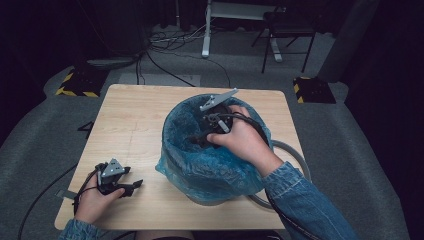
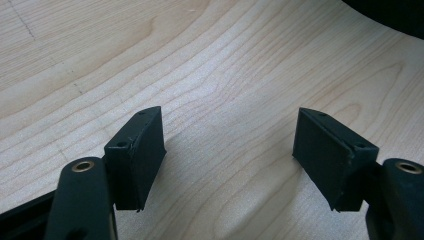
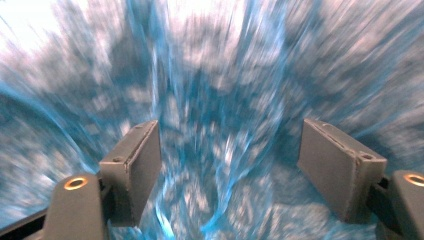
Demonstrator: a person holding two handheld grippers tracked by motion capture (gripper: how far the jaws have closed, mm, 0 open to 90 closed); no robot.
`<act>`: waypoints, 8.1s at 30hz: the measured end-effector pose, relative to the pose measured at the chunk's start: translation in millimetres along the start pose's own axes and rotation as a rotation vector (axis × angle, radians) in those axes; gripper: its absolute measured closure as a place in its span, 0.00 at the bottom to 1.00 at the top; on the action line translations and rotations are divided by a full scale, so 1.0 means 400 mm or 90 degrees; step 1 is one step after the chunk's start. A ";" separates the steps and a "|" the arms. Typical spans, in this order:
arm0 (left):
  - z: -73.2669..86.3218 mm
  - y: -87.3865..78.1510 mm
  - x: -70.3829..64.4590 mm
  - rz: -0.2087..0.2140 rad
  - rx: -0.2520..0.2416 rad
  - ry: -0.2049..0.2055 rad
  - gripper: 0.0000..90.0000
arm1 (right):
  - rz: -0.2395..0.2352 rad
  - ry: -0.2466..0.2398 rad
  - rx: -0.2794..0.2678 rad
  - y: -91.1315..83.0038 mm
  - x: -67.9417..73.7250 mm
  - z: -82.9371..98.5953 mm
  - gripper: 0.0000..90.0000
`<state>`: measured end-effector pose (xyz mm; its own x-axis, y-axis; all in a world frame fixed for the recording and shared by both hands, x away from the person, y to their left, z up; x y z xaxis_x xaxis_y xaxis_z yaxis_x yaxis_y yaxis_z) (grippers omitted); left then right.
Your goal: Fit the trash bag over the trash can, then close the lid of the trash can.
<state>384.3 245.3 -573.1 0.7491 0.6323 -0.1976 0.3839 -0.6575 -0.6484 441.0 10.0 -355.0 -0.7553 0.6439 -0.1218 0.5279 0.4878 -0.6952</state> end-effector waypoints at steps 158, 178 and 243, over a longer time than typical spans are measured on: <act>0.002 0.004 -0.003 -0.004 0.015 0.019 0.29 | 0.267 0.239 0.111 -0.022 -0.613 0.861 0.85; 0.002 0.004 -0.003 -0.004 0.014 0.018 0.29 | 0.252 0.273 0.096 -0.097 -0.631 0.853 0.88; 0.002 0.004 -0.004 -0.003 0.014 0.018 0.29 | 0.316 0.298 0.015 -0.629 -0.739 0.532 0.87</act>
<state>383.5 243.5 -574.4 0.7621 0.6237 -0.1739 0.3761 -0.6450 -0.6652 448.9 -428.4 -294.6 -0.1764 0.9776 -0.1149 0.7555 0.0597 -0.6524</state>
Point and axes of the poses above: each handheld gripper's, and its own axes: y roughly forward along the jaws, z roughly out of its underside, x roughly to its left, the point moved 10 cm from there along y, roughly forward along the jaws, and after that the axes turned 14 degrees about z, right-handed, at the moved point
